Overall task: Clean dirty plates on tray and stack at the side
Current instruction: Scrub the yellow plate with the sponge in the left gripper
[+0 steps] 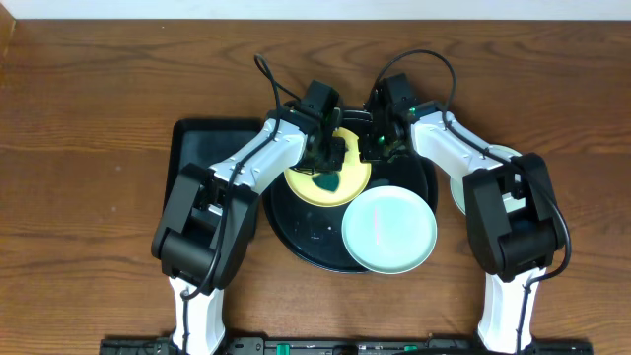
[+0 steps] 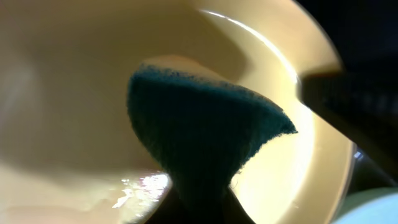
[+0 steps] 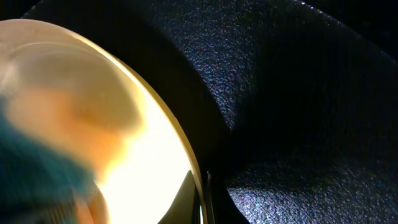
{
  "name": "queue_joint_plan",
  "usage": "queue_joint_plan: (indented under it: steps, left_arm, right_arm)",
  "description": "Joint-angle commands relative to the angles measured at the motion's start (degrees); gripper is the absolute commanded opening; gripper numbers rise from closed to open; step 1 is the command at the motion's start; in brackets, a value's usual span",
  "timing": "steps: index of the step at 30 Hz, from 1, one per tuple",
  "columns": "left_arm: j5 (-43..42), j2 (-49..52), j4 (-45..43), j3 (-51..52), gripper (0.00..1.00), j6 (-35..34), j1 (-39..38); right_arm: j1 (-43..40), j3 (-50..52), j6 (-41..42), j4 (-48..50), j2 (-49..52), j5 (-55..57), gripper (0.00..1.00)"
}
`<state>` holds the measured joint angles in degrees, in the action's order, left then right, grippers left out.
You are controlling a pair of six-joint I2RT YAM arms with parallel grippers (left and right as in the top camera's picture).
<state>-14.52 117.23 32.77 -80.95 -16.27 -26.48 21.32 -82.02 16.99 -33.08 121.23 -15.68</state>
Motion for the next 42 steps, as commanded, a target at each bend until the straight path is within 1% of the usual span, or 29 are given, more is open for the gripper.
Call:
queue_joint_plan:
  steps: [1,3,4,6,8,10,12,14,18,20,23,25,27,30,32,34,37,40,42]
  left_arm:
    - [23.1,0.3,-0.1,0.3,0.07,-9.3,0.1]
    - [30.2,0.3,-0.1,0.3,0.07,-12.2,0.1]
    - [32.1,0.3,0.1,0.3,0.08,-13.1,0.1]
    - [32.6,0.3,0.8,0.3,0.07,-14.6,0.1]
    - [30.2,0.3,2.6,0.3,0.07,-15.5,0.0]
    - [24.1,0.3,5.1,0.3,0.07,-15.1,0.0]
    - [15.9,0.3,7.5,0.3,0.07,-11.8,0.0]
    - [7.3,0.3,9.0,0.3,0.07,-7.2,0.0]
    - [-8.8,0.3,8.5,0.2,0.07,5.2,0.0]
    - [-10.6,0.3,7.4,0.2,0.07,7.3,0.0]
    - [-8.9,0.3,4.2,0.2,0.07,8.1,0.0]
    - [-5.2,0.3,1.2,0.2,0.07,8.1,0.1]
    - [2.0,0.4,-1.6,0.2,0.07,8.1,0.1]
    - [15.0,0.5,-4.6,0.3,0.08,8.0,0.2]
    - [20.7,0.5,-5.5,0.2,0.07,7.3,0.3]
    - [24.6,0.5,-5.4,0.3,0.07,5.4,0.6]
    - [25.7,0.5,-3.6,0.3,0.08,2.9,1.0]
    - [25.4,0.5,0.7,0.3,0.08,0.9,0.9]
    - [22.3,0.5,4.5,0.3,0.07,0.9,0.8]
  right_arm:
    - [-0.3,1.5,0.8,0.6,3.7,4.1,0.01]
    - [-0.3,1.5,1.5,0.6,3.7,4.8,0.01]
    - [-0.3,1.5,1.5,0.6,3.7,4.8,0.01]
    - [-0.3,1.6,1.5,0.6,3.7,4.9,0.01]
    - [-0.2,1.6,1.5,0.6,3.7,4.9,0.01]
    - [-0.2,1.6,1.7,0.6,3.7,5.0,0.01]
    - [-0.2,1.6,1.7,0.6,3.7,5.0,0.01]
    - [-0.2,1.6,1.7,0.6,3.7,5.0,0.01]
    - [-0.2,1.6,1.9,0.7,3.7,5.0,0.01]
    - [-0.2,1.6,1.9,0.7,3.7,5.0,0.01]
    - [-0.2,1.6,1.9,0.7,3.7,5.1,0.01]
    - [-0.2,1.6,1.9,0.6,3.7,5.2,0.01]
    - [-0.2,1.6,1.9,0.6,3.7,5.2,0.01]
    - [-0.2,1.6,1.9,0.6,3.7,5.2,0.01]
    - [-0.2,1.6,1.9,0.6,3.7,5.4,0.01]
    - [-0.2,1.6,1.9,0.6,3.7,5.4,0.01]
    - [-0.2,1.6,1.9,0.6,3.7,5.4,0.01]
    - [-0.2,1.6,1.9,0.6,3.7,5.4,0.01]
    - [-0.2,1.7,1.9,0.6,3.7,5.4,0.01]
